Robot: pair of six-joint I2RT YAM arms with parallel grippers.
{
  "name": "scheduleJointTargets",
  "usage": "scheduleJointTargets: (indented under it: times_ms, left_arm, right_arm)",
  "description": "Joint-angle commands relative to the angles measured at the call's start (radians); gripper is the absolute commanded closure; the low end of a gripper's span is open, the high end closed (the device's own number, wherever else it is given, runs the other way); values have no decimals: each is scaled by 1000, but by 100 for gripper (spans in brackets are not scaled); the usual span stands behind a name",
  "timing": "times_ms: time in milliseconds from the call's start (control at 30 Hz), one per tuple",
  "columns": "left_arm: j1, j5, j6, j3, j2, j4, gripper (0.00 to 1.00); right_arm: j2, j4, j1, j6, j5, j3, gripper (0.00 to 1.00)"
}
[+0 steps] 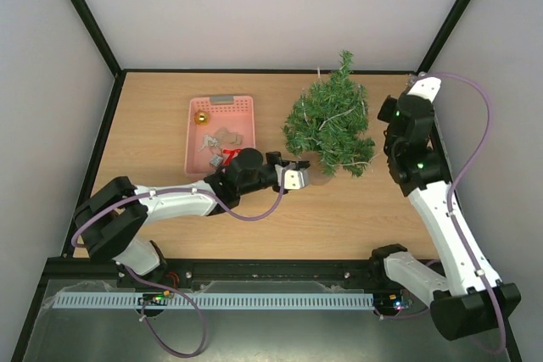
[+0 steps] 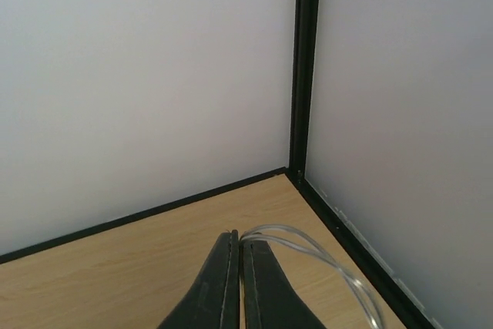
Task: Decorate the small christmas tree
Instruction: Wrap the decoration item around the Christmas tree.
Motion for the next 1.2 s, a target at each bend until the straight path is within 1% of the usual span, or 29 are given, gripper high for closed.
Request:
scheduleJointTargets:
  times_ms: [0,133,300,367,400,500,567,667,733,867,967,1033,1100,1167]
  left_arm:
    - [-14,-32,3,28,13,53,94]
    - [-18,-43,5,32,10,51,89]
    - [-27,-68,2,26,-17,39,69]
    - [-36,-74,3,21,-46,31,50]
    - [-43,-73,11,20,-62,16,42]
    - [-67,-78,30,4,-113,-4,41]
    - [-79,-96,10,-11,-145,8,40]
    - [-95,-140,-36,-37,-178,5,34]
    - [-113,-192,-63,-56,-186,4,32]
    - [-146,-325,-154,-88,-187,9,32]
    - [-166,-372,-222,-117,-169,58,33]
    - [-190,-430,-247,-112,-137,58,34]
    - [-217,-484,-258,-107,-93,76,34]
    - [-238,-492,-246,-107,-30,103,33]
  right_arm:
    - [73,80,-113,60,-217,39,98]
    - [142,120,-210,99,-334,49,98]
    - [228,169,-272,141,-486,67,98]
    - [267,191,-277,161,-524,68,98]
    - [283,206,-279,173,-533,62,98]
    - [326,243,-284,199,-559,46,98]
    - [353,270,-287,207,-575,37,98]
    - [396,310,-292,218,-591,36,98]
    - [433,322,-296,228,-604,51,98]
    - [512,329,-296,240,-636,77,98]
    - [545,352,-296,260,-675,68,98]
    - [557,381,-296,276,-694,49,98]
    - [567,423,-296,293,-705,26,98]
    - [581,435,-296,300,-718,19,98]
